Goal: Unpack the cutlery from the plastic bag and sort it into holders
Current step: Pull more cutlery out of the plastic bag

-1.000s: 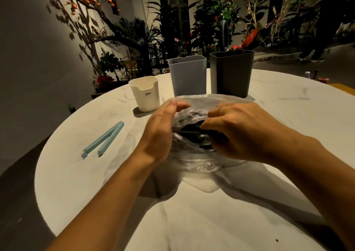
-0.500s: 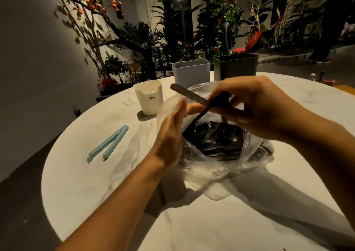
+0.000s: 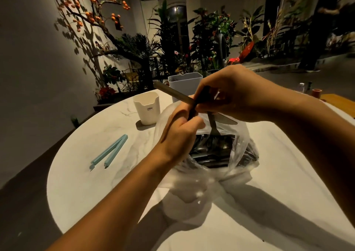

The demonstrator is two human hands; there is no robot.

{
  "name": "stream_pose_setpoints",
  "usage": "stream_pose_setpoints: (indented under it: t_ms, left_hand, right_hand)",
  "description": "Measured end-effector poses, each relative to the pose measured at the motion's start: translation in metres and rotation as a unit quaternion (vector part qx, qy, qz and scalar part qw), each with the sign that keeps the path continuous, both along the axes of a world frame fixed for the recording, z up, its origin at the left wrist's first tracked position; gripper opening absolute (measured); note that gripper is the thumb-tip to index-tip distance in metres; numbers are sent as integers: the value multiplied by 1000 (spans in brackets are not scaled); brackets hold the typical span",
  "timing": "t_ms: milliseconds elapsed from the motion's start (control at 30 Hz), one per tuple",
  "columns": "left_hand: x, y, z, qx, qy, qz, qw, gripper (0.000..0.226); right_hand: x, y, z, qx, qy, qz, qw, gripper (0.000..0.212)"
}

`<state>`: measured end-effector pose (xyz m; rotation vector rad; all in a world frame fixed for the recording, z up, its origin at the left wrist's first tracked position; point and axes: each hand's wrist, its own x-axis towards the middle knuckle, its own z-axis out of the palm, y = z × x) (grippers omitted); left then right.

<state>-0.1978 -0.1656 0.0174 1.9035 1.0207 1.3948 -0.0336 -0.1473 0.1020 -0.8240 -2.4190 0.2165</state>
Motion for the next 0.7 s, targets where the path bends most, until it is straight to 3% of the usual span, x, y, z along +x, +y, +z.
stream_pose_setpoints:
  t_ms: [200,333,533,700]
  left_hand:
    - [6,-10,33,-42,-42,-74,995,41]
    - [8,-18,54,-104,-33,-121,987,55]
    - [12,-31,68,-191,-12,-129,973,37]
    - [9,-37,65,-241,2,-136,961,27]
  right_hand:
    - [14,-14,33,-21,-10,-4,1000,18]
    - [25,-16,47,-99,28,-4,995,20]
    - [31,-13,41,-202,93,-9,975,9]
    - [31,-13,33,-287,157,-5,945,13]
